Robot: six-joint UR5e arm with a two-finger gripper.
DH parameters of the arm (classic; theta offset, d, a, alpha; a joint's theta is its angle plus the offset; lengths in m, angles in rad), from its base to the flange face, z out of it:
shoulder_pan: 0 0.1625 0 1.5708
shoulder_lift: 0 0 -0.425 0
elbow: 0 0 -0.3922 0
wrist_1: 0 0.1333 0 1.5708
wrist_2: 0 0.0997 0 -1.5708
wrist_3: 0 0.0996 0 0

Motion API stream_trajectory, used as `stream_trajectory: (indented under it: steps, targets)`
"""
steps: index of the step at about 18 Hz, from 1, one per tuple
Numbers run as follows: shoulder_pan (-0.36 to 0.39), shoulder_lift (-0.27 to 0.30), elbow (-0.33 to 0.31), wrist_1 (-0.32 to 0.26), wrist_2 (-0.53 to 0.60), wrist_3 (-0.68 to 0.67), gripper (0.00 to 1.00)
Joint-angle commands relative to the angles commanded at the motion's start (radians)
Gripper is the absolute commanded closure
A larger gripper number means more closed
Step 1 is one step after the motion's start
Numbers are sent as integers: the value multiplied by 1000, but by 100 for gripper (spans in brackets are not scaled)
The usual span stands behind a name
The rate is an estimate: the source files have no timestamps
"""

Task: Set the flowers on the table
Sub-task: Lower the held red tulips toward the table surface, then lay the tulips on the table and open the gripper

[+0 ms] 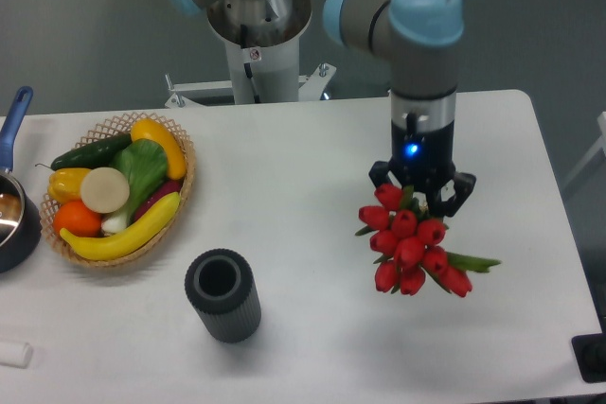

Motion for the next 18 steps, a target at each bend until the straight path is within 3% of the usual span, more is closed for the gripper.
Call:
stream_trajectory:
  steps: [8, 14, 15, 17, 18]
  targets:
    - [-55, -147, 35, 0, 141, 5, 62]
    - [-78, -200, 64, 0, 148, 5, 61]
    - [-80, -201, 66, 0, 148, 6, 54]
    - [-78, -204, 74, 2, 148, 11, 8]
    - [-80, -203, 75, 2, 145, 9, 0]
